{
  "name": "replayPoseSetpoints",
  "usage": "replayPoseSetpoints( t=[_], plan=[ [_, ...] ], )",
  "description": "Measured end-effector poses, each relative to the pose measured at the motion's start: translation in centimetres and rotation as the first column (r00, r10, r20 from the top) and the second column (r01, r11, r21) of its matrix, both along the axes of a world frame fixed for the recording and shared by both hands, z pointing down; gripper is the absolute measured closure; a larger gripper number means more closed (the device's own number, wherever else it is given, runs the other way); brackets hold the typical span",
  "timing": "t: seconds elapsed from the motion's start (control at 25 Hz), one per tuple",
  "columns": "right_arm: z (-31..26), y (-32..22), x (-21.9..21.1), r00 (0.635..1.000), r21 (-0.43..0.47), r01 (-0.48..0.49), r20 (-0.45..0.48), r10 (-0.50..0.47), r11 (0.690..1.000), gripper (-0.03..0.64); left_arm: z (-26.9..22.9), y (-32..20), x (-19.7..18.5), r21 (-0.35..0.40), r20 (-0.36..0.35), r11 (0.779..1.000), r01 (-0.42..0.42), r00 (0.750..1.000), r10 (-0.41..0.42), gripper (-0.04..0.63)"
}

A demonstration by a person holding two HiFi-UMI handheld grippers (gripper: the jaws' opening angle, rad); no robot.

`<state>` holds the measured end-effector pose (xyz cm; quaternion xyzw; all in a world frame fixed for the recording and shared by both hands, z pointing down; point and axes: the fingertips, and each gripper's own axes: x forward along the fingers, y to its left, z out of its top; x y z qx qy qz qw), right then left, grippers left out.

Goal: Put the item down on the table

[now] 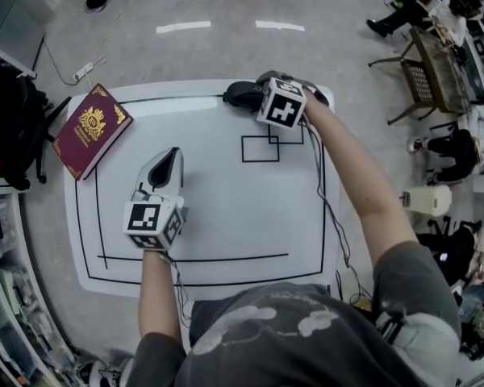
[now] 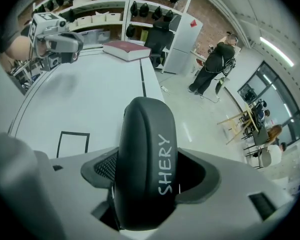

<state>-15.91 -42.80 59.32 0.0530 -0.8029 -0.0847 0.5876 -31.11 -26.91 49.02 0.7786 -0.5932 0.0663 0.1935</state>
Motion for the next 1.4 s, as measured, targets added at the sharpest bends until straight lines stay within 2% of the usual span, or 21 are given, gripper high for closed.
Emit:
replayPoseSetpoints(
  t=[0.24, 0.52, 0.6, 0.8, 1.08, 1.4],
  plan=[
    [0.1, 0.0, 0.2, 1.000, -0.044, -0.008, 0.028, 0.009, 0.999, 0.282, 0.0, 0.3, 0.8, -0.002, 0.001, 1.000, -0.005, 1.000, 0.005, 0.592],
    [0.0, 0.2, 0.3, 0.997, -0.026, -0.014, 0.071, 0.015, 1.000, 0.281, -0.6, 0.5, 1.3, 0.006, 0.010, 1.000, -0.008, 1.000, 0.008, 0.592],
    [-0.1, 0.5, 0.4, 0.998, -0.034, -0.004, 0.068, 0.007, 0.999, 0.253, -0.9, 0.7, 1.4, 0.010, 0.013, 1.000, -0.008, 1.000, 0.008, 0.592],
    [-0.5, 1.0, 0.6, 0.997, -0.020, 0.001, 0.075, 0.001, 1.000, 0.234, -1.6, 1.2, 1.9, 0.017, 0.021, 1.000, -0.007, 1.000, 0.006, 0.592],
    [-2.4, 0.1, 0.6, 0.988, 0.057, -0.042, 0.152, 0.033, 0.997, 0.227, -2.9, 2.1, 2.7, 0.038, 0.035, 0.999, -0.005, 0.999, 0.004, 0.592],
    [-3.3, 1.3, 1.1, 0.980, 0.058, -0.064, 0.192, 0.052, 0.996, 0.227, -3.8, 3.8, 3.8, 0.048, 0.045, 0.999, 0.005, 0.999, -0.007, 0.592]
  ],
)
